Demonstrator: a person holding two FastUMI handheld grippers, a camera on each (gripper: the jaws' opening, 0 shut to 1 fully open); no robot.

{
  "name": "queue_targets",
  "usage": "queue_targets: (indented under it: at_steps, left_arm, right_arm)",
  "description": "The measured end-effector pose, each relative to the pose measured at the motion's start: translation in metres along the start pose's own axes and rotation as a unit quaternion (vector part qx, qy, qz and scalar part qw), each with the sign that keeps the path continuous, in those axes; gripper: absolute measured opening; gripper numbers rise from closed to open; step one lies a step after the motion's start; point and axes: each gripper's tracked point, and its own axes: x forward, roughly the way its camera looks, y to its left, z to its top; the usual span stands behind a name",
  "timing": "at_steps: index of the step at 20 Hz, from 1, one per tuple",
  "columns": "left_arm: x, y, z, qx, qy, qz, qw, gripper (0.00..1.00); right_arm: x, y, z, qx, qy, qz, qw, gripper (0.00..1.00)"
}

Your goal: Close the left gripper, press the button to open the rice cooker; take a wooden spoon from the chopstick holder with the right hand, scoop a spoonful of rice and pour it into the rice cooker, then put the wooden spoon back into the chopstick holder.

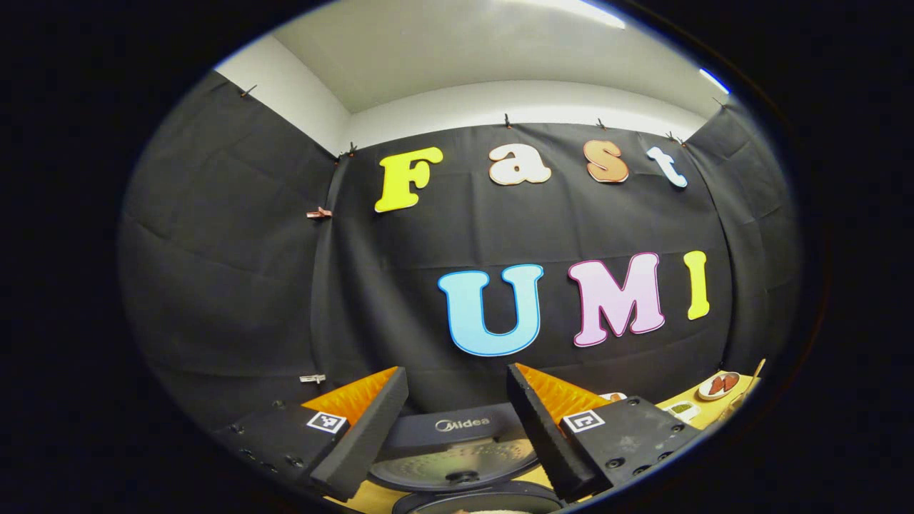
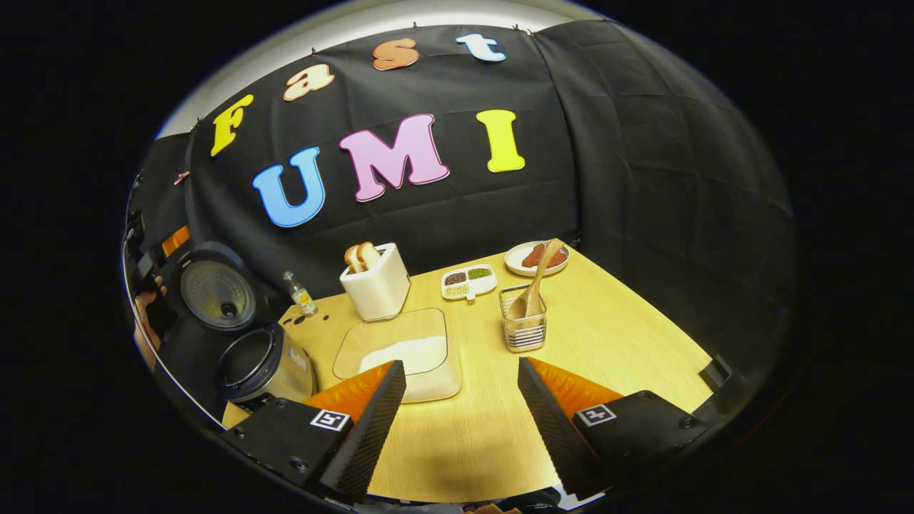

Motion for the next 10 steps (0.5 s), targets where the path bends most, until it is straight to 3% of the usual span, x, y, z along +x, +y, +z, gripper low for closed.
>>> queue_targets:
  at_steps: [4,6,10]
  left_arm:
    - [0.016,-0.005,-0.027,0.007,0.045,0.005,0.999,0.92]
    - [0.017,-0.006,-0.03,0.017,0.056,0.012,0.998,0.96]
    - [-0.009,-0.013,-0.035,0.008,0.1,0.017,0.995,1.0]
  right_arm:
    - [-0.007,0.005,0.0,-0.012,0.002,0.005,1.0,0.99]
    - [-0.005,0.001,0.004,-0.01,-0.002,-0.002,1.0,0.99]
    - [0.008,-0.007,-0.002,0.016,0.008,-0.01,1.0,0.99]
